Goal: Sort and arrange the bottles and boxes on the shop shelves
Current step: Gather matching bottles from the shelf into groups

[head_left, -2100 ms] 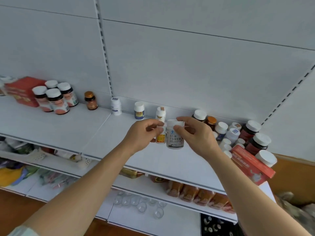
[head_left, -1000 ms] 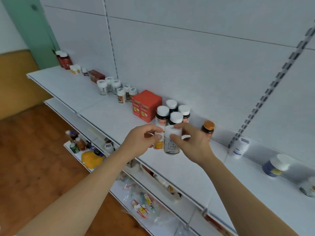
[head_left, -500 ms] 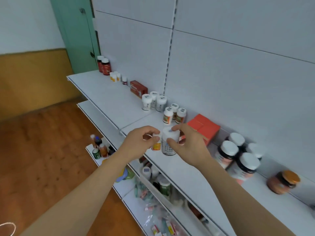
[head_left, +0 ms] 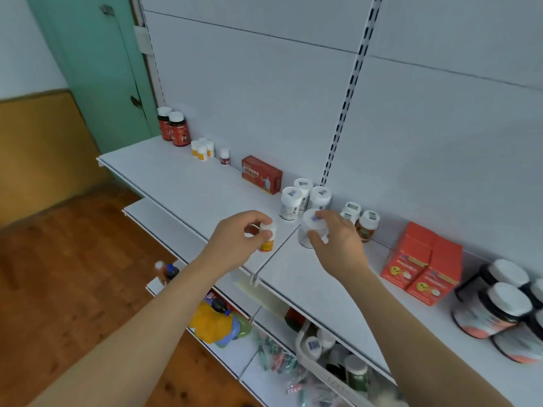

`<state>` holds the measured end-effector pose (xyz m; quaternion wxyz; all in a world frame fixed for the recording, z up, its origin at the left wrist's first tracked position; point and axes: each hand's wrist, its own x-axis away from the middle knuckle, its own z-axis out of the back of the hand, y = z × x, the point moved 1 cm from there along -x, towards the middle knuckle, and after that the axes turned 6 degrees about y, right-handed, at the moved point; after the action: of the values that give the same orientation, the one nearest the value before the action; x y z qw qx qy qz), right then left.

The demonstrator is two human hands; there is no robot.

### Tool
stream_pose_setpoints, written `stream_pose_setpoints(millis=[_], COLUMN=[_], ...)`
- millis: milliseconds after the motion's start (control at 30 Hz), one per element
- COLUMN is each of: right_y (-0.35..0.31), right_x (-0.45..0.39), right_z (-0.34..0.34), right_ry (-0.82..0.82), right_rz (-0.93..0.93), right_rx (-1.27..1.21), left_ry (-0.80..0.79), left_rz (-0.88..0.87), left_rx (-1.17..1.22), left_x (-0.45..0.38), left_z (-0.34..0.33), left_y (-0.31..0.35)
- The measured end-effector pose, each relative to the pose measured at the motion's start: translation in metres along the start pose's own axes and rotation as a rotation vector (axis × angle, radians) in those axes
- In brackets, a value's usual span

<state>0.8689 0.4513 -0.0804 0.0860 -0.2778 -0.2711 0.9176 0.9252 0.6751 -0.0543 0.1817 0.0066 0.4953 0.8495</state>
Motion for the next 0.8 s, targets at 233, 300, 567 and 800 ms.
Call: stream_pose_setpoints(millis=[233, 300, 567, 800], right_y=[0.025, 0.027, 0.023, 0.007], right_x=[-0.044, -0.049, -0.052, -0.05], right_z=[-0.057, -0.065, -0.08, -0.089], right_ry=[0.043, 0.06, 0.184, 0.239], right_rz=[-0.088, -0.115, -0.136, -0.208], right_rx=[0.12, 0.141, 0.188, 0.299], left_ry=[-0.118, -0.148, -0.303, -0.429], left_rz=[-0.045, -0.067, -0.166, -0.274], left_rx=[-0.057, -0.06, 0.008, 0.017], left_x=[-0.079, -0.099, -0.157, -0.196], left_z=[-0.001, -0.001, -0.005, 0.006], left_y=[-0.032, -0.039, -0.064, -0.083])
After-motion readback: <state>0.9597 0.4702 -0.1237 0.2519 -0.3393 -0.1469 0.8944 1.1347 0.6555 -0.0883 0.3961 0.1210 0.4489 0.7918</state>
